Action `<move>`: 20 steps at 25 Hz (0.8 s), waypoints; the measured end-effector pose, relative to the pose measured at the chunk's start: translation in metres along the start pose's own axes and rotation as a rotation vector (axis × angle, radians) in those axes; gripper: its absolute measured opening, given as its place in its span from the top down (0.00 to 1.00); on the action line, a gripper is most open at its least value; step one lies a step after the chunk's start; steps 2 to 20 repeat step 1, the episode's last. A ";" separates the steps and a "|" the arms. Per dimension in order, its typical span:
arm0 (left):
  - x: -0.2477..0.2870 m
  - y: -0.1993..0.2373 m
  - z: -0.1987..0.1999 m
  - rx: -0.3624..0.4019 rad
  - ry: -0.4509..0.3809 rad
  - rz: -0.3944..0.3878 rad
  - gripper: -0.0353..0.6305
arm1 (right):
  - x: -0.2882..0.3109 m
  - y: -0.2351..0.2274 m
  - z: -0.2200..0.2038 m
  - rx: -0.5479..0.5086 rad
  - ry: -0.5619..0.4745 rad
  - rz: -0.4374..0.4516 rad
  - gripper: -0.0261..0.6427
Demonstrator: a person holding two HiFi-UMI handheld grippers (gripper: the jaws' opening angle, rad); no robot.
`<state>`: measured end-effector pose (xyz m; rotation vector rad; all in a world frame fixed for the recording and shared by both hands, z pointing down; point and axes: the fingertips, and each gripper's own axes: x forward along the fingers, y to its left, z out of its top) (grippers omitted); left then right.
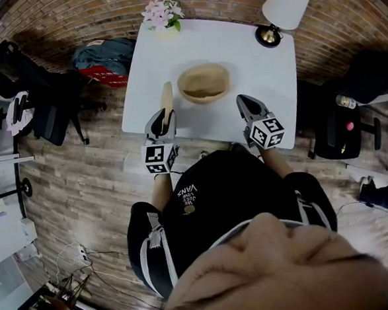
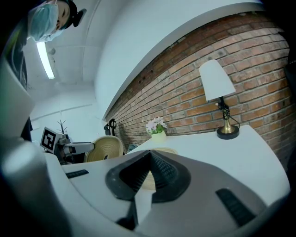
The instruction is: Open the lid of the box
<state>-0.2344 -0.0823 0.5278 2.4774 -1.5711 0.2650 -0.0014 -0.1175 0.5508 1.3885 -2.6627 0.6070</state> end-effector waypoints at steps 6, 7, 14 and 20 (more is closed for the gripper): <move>0.000 0.000 0.000 0.001 -0.001 0.000 0.79 | 0.000 0.000 0.000 0.000 0.000 0.000 0.96; 0.000 0.000 0.000 0.001 -0.001 0.000 0.79 | 0.000 0.000 0.000 0.000 0.000 0.000 0.96; 0.000 0.000 0.000 0.001 -0.001 0.000 0.79 | 0.000 0.000 0.000 0.000 0.000 0.000 0.96; 0.000 0.000 0.000 0.001 -0.001 0.000 0.79 | 0.000 0.000 0.000 0.000 0.000 0.000 0.96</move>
